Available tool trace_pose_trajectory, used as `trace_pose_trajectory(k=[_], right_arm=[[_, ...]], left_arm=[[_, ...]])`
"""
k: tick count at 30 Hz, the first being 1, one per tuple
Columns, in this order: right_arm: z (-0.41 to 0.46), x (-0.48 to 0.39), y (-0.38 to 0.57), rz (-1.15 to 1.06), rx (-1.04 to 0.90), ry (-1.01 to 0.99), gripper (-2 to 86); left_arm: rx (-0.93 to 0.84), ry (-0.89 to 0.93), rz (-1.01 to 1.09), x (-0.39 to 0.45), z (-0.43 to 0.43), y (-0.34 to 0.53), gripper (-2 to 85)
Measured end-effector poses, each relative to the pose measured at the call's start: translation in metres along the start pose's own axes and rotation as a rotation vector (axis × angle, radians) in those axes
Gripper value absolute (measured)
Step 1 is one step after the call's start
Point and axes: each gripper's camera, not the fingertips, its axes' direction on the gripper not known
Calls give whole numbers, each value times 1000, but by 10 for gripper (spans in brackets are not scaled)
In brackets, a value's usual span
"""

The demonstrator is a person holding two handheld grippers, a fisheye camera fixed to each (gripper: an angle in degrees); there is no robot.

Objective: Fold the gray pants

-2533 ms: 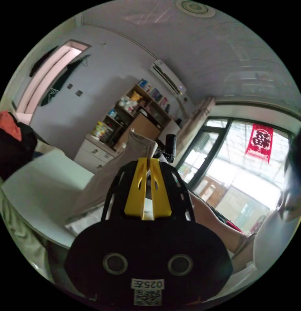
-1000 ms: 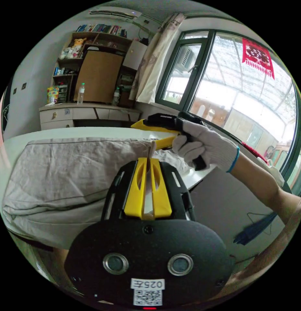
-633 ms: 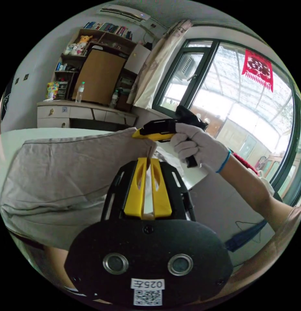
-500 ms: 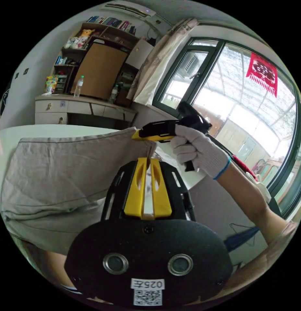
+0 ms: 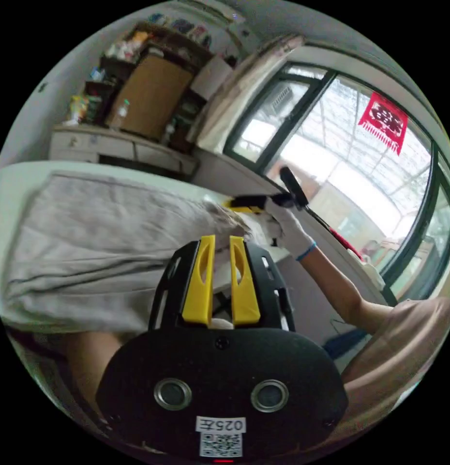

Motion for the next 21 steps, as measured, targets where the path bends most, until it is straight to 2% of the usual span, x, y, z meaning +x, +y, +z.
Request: trace_pose_trajectory(k=[1, 4, 6, 9, 11, 13, 18, 20, 21], right_arm=[[-15, -7, 11, 3, 79, -16, 123], [-31, -62, 26, -102, 134, -391, 116], [-19, -123, 23, -228, 75, -480, 118], [21, -232, 7, -388, -14, -515, 128], [59, -309, -16, -481, -94, -441, 139], [82, -354, -28, -505, -106, -368, 142], [155, -434, -39, -482, -263, -104, 132], [153, -451, -30, -457, -186, 65, 93], [155, -455, -27, -467, -192, 87, 90]], left_arm=[[72, -104, -42, -16, -36, -2, 23], [212, -321, -234, -69, -109, -9, 22], [243, -319, -367, -105, -135, -14, 21], [154, -323, -448, -143, -141, -31, 28], [29, -251, -453, -156, -129, -38, 35], [-14, -184, -446, -160, -119, -38, 37], [-94, -213, -396, -155, -121, -57, 38], [-132, -264, -375, -148, -125, -63, 46], [-134, -276, -375, -146, -126, -63, 49]])
